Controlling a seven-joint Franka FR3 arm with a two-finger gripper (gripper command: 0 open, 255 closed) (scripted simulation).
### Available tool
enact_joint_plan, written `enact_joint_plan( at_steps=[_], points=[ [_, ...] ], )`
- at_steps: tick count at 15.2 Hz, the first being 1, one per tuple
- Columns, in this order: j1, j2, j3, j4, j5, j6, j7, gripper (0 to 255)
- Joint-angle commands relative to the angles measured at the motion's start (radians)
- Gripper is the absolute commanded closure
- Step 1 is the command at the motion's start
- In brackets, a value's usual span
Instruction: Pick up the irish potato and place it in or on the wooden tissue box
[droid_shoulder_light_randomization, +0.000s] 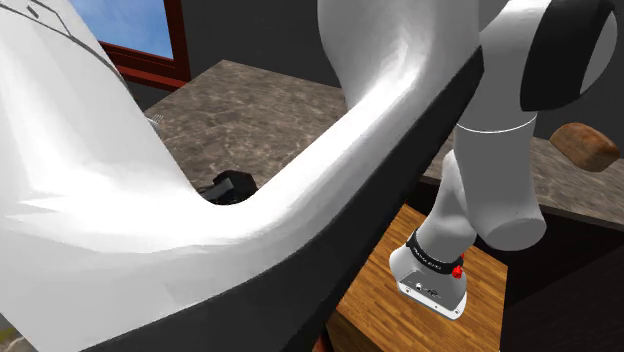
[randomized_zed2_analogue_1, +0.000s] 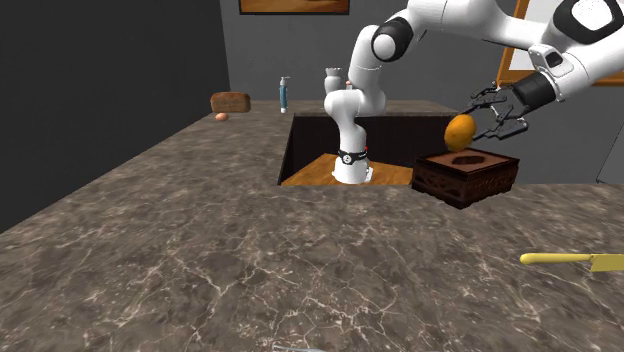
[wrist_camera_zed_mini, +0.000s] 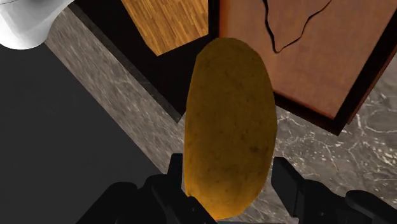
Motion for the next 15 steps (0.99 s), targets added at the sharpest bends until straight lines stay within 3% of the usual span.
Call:
enact_joint_plan(
  at_steps=[1, 8, 15],
  points=[
    [0.053, 0.027, 0.005, 0.037, 0.021, -0.032, 0.050, 255],
    [0.241, 0.130, 0.006, 0.207, 0.071, -0.141, 0.186, 255],
    [0.210, 0.140, 0.009, 0.118, 0.089, -0.059, 0.228, 255]
  ],
)
